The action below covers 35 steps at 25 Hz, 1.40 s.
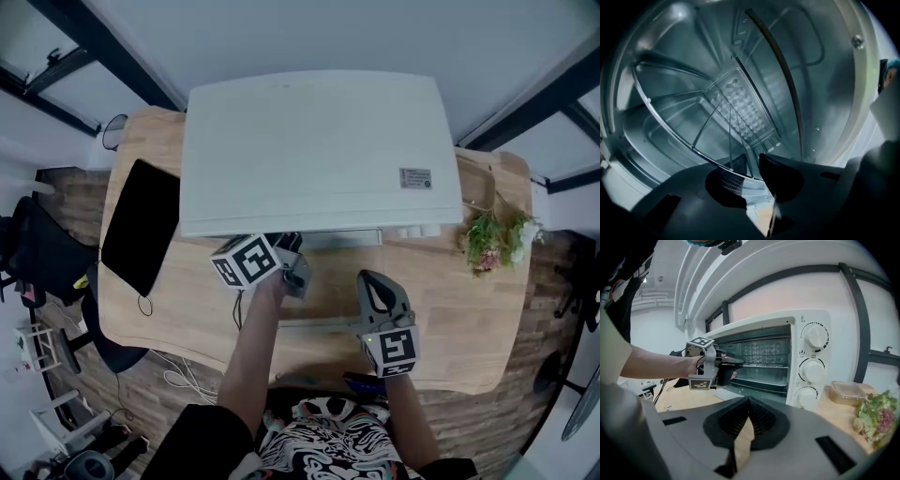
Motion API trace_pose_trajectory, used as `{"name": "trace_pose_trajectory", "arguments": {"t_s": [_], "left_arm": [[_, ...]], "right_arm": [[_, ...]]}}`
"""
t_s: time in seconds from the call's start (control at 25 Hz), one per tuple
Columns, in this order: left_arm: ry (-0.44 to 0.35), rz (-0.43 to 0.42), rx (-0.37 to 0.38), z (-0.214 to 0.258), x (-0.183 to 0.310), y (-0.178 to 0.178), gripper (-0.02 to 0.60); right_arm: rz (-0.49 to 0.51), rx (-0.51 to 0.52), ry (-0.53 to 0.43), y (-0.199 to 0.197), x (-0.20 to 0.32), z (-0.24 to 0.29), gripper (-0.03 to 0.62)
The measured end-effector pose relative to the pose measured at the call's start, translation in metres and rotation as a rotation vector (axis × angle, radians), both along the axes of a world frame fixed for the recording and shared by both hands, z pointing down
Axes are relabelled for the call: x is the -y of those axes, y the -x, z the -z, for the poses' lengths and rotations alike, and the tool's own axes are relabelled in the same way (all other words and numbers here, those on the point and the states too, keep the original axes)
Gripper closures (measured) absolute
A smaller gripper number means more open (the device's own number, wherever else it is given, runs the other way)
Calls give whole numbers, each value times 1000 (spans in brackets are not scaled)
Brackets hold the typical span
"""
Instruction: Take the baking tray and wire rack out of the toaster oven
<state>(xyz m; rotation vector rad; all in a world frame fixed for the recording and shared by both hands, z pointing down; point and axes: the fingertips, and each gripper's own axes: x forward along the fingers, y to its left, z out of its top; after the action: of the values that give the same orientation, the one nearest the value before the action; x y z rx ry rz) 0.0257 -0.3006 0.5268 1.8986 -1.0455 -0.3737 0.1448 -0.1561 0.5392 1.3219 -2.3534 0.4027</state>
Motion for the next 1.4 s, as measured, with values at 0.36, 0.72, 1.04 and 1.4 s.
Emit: {"name": "trace_pose_trajectory", "arguments": {"t_s": [0.36,0.72,1.04,1.4], "left_arm": [[28,25,-121,-3,0,1,526],[65,47,-264,-3,-3,1,549],[78,55,-397,0,-17,-1,565],[84,43,-473,4,-28,-5,568]], "right_arm": [[-14,-8,0,-3,-1,1,593],[-19,-8,-18,-4,-3,12,594],[-14,5,-22,-4,-9,17,593],[-3,7,-32,-2,-14,26,594]]}}
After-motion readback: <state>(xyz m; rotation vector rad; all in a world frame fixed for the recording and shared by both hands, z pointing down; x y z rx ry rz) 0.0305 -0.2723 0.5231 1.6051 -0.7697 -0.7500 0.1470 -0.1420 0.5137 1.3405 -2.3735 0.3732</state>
